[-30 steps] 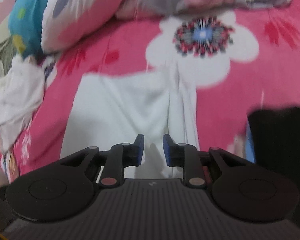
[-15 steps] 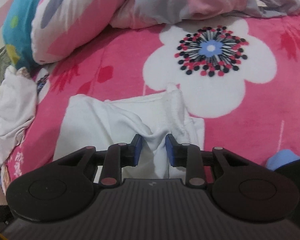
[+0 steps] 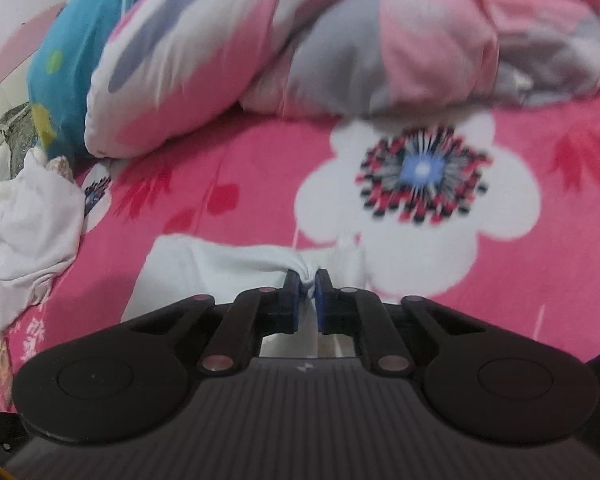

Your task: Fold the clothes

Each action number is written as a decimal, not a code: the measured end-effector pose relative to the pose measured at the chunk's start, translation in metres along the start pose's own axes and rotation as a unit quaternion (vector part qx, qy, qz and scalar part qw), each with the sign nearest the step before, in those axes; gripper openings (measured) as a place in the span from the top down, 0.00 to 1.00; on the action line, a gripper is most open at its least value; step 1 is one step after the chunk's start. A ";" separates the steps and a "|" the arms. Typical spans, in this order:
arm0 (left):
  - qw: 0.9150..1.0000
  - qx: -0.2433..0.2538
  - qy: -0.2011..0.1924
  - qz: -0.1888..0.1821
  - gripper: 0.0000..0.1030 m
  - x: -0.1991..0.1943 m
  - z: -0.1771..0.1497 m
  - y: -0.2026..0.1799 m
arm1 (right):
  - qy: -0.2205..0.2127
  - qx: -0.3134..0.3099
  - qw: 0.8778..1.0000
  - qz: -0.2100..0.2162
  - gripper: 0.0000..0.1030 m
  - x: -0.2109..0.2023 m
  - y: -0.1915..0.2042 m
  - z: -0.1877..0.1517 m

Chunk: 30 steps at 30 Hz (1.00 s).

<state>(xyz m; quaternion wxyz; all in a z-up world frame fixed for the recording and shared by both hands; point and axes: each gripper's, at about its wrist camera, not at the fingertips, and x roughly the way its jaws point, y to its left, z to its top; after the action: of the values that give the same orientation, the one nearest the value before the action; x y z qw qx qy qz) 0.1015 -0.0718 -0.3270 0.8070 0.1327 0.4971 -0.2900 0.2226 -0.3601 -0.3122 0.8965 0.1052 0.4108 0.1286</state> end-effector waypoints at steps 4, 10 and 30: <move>1.000 0.002 0.000 -0.001 0.46 0.000 0.000 0.001 | -0.007 -0.053 0.998 -0.028 0.94 0.011 0.006 0.001; 1.000 0.007 -0.003 0.003 0.46 -0.001 -0.001 -0.001 | -0.005 -0.091 0.994 -0.064 0.94 0.033 -0.003 -0.004; 1.000 0.018 -0.002 0.007 0.44 0.000 0.001 -0.003 | 0.156 -0.016 0.987 0.018 0.90 -0.028 0.000 -0.039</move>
<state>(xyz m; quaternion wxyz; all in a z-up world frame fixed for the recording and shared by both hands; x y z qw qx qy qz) 0.1003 -0.0746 -0.3270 0.8071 0.1504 0.4894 -0.2939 0.1751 -0.3662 -0.3171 0.8205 0.0767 0.5416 0.1661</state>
